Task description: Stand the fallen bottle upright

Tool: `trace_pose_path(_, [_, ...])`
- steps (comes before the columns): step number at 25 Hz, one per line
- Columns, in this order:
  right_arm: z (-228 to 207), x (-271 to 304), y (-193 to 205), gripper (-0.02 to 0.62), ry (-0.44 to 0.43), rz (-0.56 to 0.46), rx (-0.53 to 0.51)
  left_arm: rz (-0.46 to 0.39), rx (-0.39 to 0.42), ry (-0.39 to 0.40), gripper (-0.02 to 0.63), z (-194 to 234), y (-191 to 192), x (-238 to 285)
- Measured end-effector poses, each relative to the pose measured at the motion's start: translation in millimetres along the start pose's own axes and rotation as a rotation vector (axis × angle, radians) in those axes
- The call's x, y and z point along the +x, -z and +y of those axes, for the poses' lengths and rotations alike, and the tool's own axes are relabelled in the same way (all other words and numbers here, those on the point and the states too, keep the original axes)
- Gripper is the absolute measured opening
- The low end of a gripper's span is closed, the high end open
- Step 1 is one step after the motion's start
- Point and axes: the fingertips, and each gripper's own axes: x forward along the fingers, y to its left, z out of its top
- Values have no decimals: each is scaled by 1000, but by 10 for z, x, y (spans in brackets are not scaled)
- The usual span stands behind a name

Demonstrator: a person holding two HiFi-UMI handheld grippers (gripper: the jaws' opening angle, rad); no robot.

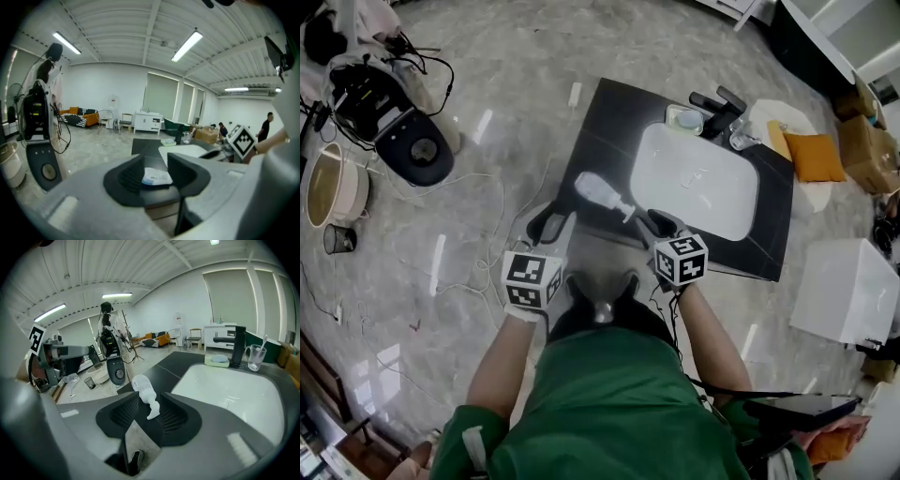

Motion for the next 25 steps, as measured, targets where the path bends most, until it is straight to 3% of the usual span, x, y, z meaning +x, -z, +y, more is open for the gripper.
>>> trace_pose_path(13, [-335, 618, 319, 158, -77, 94, 80, 136, -30, -20, 152, -2, 475, 328])
trace_pose_path(25, [-488, 913, 541, 172, -131, 148, 85, 144, -86, -10, 152, -117, 601, 499])
